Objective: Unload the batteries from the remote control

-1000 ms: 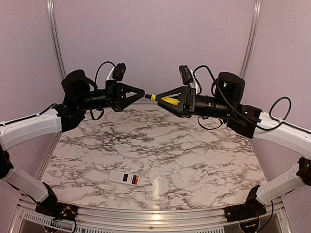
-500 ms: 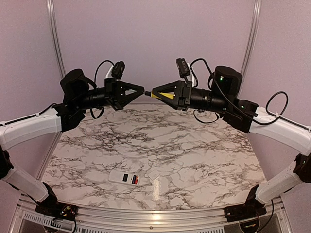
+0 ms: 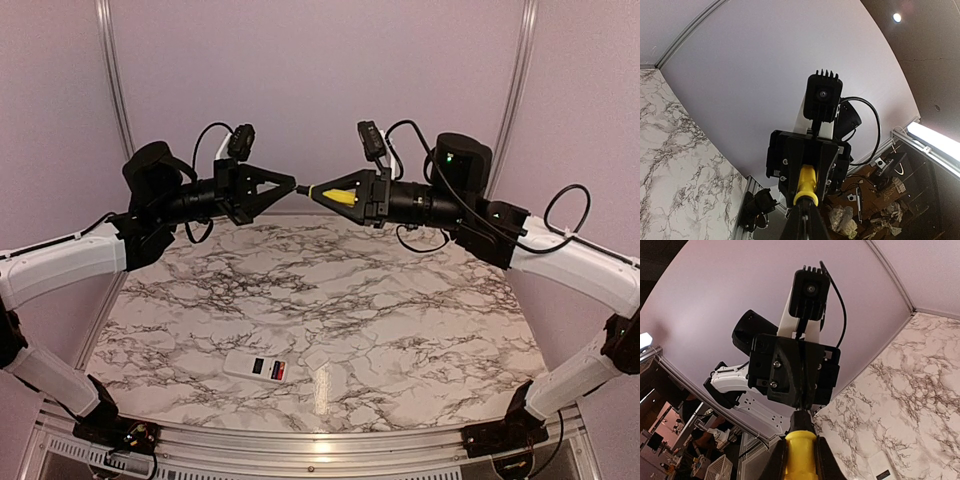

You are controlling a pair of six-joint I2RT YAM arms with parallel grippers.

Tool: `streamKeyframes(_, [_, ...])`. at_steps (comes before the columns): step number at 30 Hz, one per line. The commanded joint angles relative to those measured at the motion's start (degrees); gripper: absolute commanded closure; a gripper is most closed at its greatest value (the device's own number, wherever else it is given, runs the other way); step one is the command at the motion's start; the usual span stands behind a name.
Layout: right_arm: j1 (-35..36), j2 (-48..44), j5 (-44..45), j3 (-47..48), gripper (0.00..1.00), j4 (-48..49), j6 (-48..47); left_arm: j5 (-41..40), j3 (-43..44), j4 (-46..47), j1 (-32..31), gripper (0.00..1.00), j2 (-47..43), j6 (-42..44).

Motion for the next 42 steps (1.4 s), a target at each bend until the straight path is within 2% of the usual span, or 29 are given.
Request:
streamKeyframes(1, [-0.1,1.0,-0.9,2.5,0.93,-0.9,-1.0,-0.1,1.1,1.3,-0.2,1.00,0.3,0.8])
streamKeyframes(5, [-0.2,1.4,-0.5,2.9,1.00,-2.2,-1.8,0.7,1.2,-0.7,-0.2,1.00,0.1,2.2])
streamKeyframes(6, [-0.2,1.4,-0.2,3.0,1.00,-3.1,-2.2,0.8,1.4,-2.8,-0.1,0.92,-0.2,3.6])
streamKeyframes(7, [-0.1,1.4,0.0,3.2,1.00,-4.8,-2.8,0.9,1.6,-5.6,0.1,0.80,-0.7,5.5])
streamKeyframes(9, [-0.2,0.6,1.0,2.8,1.00,-8.9,-3.8,0.5,2.0,-14.1,0.6,0.47,-2.2,12.5])
streamKeyframes(10, [-0.2,0.1,1.8,2.3,1.00,-10.8,-4.4,-0.2,2.2,-19.5,1.0,0.37,-3.0,16.5])
streamKeyframes(12, [-0.2,-1.7,3.9,0.7,1.00,-14.7,-5.6,-3.9,3.5,-36.7,1.5,0.24,-4.5,27.2])
streamKeyframes(13, [-0.2,-2.8,5.2,-0.3,1.00,-16.6,-6.1,-6.4,4.0,-43.4,1.5,0.22,-5.0,32.3])
streamKeyframes(15, [-0.2,-5.2,7.9,-2.5,1.00,-20.6,-6.8,-12.5,3.7,-53.3,1.5,0.20,-5.8,40.0])
streamKeyframes(17, [-0.2,-8.1,10.9,-4.8,1.00,-24.4,-7.4,-19.5,1.6,-58.9,1.1,0.20,-6.6,45.7])
streamKeyframes(20, [-0.2,-11.1,14.2,-7.7,1.00,-30.2,-8.4,-28.7,-1.8,-62.8,-0.6,0.20,-8.0,53.4])
streamKeyframes(22, [-0.2,-12.9,15.8,-9.0,1.00,-33.2,-8.9,-31.9,-4.3,-62.7,-1.5,0.15,-9.3,58.7])
streamKeyframes(28, [-0.2,-18.3,18.1,-13.4,1.00,-35.8,-7.7,-27.9,-11.0,-61.3,-2.9,0.09,-14.8,82.0])
streamKeyframes(32, [-0.2,-20.2,18.3,-15.5,1.00,-35.8,-6.8,-25.6,-13.9,-64.1,-3.0,0.03,-14.6,94.6])
streamKeyframes(42, [-0.2,-22.0,17.6,-16.5,1.00,-37.8,-5.6,-25.6,-19.6,-62.6,-3.0,0.08,-8.8,108.4])
